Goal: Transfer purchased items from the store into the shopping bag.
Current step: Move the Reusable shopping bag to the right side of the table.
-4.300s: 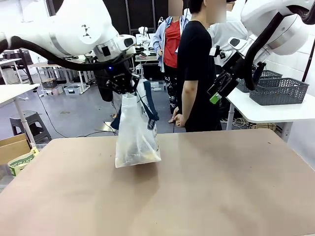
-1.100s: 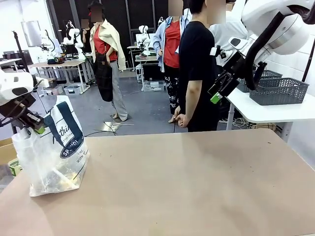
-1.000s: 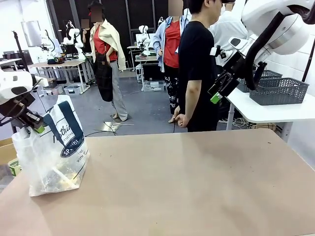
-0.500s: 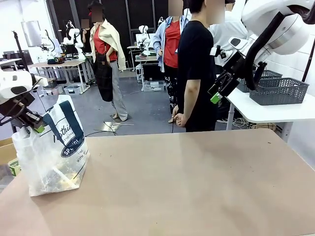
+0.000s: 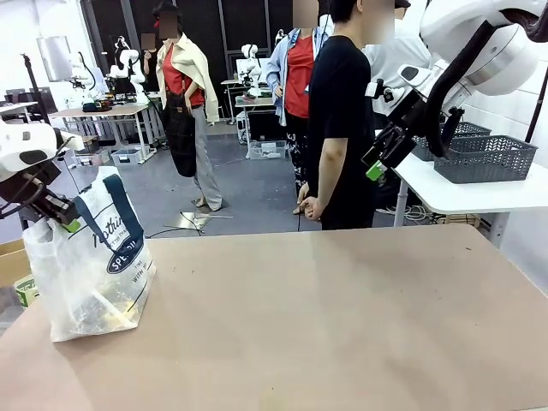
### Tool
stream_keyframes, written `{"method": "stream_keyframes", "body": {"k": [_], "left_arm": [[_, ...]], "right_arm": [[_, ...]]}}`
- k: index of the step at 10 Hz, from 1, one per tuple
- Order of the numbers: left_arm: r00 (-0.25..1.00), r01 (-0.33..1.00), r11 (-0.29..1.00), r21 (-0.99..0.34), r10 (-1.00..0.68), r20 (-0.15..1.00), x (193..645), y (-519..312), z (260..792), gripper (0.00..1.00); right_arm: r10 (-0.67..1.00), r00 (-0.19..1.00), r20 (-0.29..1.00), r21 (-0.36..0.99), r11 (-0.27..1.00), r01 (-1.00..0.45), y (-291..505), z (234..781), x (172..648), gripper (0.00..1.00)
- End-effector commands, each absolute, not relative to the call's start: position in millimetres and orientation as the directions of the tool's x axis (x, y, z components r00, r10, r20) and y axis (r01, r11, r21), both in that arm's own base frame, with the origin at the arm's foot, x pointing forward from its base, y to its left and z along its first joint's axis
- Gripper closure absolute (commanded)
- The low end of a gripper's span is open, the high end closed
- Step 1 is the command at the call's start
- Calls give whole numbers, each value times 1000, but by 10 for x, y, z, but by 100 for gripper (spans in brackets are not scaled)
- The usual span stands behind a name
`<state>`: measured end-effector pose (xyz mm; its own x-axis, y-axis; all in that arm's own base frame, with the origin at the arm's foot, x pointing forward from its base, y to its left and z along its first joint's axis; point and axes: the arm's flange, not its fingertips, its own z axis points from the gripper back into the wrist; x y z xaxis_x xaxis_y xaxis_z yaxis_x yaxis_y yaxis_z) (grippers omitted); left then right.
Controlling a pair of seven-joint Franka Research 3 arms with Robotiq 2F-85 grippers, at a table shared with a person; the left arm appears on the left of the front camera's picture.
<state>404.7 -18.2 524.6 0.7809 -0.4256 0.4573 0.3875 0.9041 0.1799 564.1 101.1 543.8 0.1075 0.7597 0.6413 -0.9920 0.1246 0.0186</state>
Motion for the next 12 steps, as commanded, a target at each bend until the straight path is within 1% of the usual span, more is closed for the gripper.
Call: {"method": "stream_keyframes", "body": {"k": [1,2,3,12], "left_arm": [[791,365,908,207,-419,446,4094,-189,5320,27],[791,362,907,215,-421,444,4105,-191,5341,7],[789,364,905,220,-425,443,4111,-199,5363,0],[747,414,875,250,-484,456,4032,-254,5552,0]], "right_arm": [[765,110,635,24,123,-992,1011,5430,5634,0],[765,110,635,24,123,-992,1011,5430,5634,0],[765,110,635,24,123,-992,1011,5430,5634,0],[765,110,635,24,123,-992,1011,5430,5634,0]]}}
